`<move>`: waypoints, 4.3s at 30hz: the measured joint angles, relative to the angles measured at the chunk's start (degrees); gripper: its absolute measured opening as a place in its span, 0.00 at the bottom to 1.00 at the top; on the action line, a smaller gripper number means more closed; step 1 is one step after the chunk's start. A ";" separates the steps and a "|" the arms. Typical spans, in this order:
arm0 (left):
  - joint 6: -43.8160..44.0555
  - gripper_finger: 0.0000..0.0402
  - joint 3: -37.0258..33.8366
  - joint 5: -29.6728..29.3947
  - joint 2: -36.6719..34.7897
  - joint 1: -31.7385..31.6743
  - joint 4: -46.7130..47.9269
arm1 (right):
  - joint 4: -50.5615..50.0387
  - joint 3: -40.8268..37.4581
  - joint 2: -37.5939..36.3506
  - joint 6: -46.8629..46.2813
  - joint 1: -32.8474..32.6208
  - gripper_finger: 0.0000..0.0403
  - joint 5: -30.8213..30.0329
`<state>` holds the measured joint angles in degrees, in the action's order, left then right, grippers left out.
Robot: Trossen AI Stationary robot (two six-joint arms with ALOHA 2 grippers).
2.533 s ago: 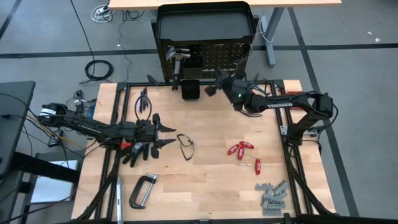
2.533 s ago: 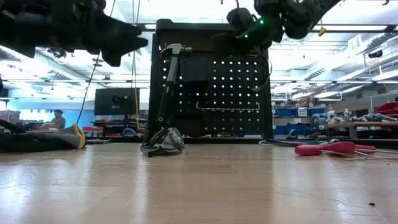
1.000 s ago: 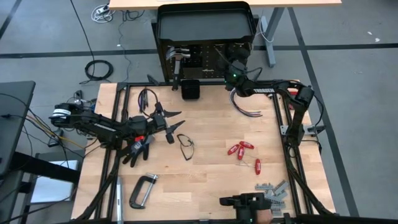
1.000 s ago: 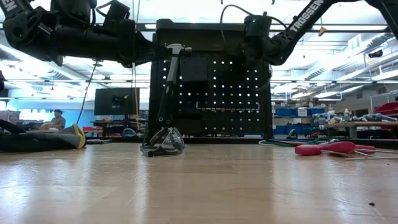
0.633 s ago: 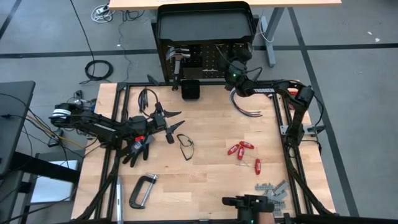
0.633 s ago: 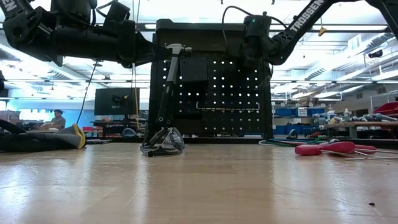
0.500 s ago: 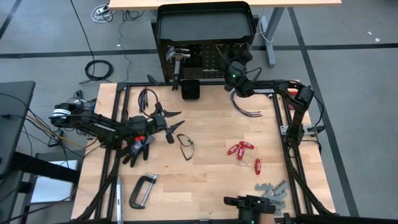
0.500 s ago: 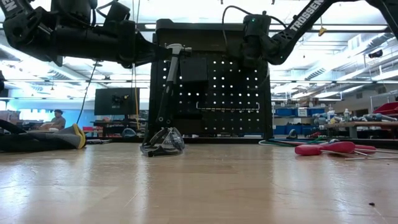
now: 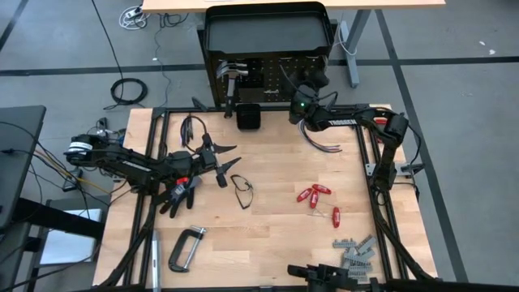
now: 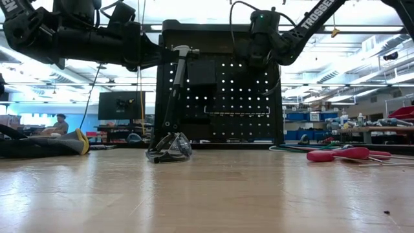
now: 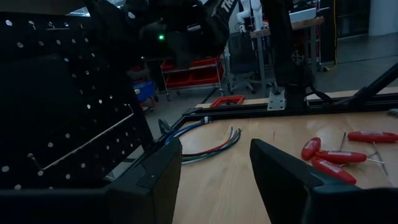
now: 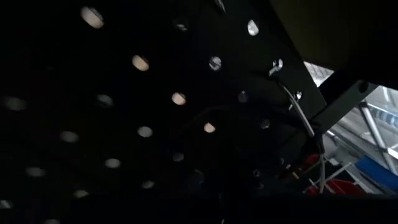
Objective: Hang tools onto peg board
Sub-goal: Hang the safety goggles on the peg board
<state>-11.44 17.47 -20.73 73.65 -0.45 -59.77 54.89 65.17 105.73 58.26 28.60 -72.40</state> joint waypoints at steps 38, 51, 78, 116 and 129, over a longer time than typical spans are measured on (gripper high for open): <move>1.25 0.49 -0.02 0.00 -0.03 0.07 1.20 | 5.15 -17.41 -11.17 -20.45 -0.90 0.02 28.32; 0.96 0.49 -0.02 0.00 -0.03 -1.92 -0.75 | -11.99 -4.63 -9.51 -13.61 3.30 0.02 26.67; 1.40 0.49 -0.02 0.00 -0.03 -1.92 -0.03 | -12.76 4.24 -1.03 -23.16 5.62 0.02 15.82; 3.12 0.49 -0.02 0.43 -1.92 -0.84 -0.44 | -19.27 4.15 -4.81 -31.82 -2.80 0.04 -3.88; 2.62 0.49 -0.02 0.43 -4.72 1.26 1.20 | -68.59 4.09 -17.41 -84.26 -13.75 0.28 10.90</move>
<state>-8.82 17.45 -20.29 68.93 0.81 -58.57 -13.69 69.25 88.33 -25.99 14.85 -61.50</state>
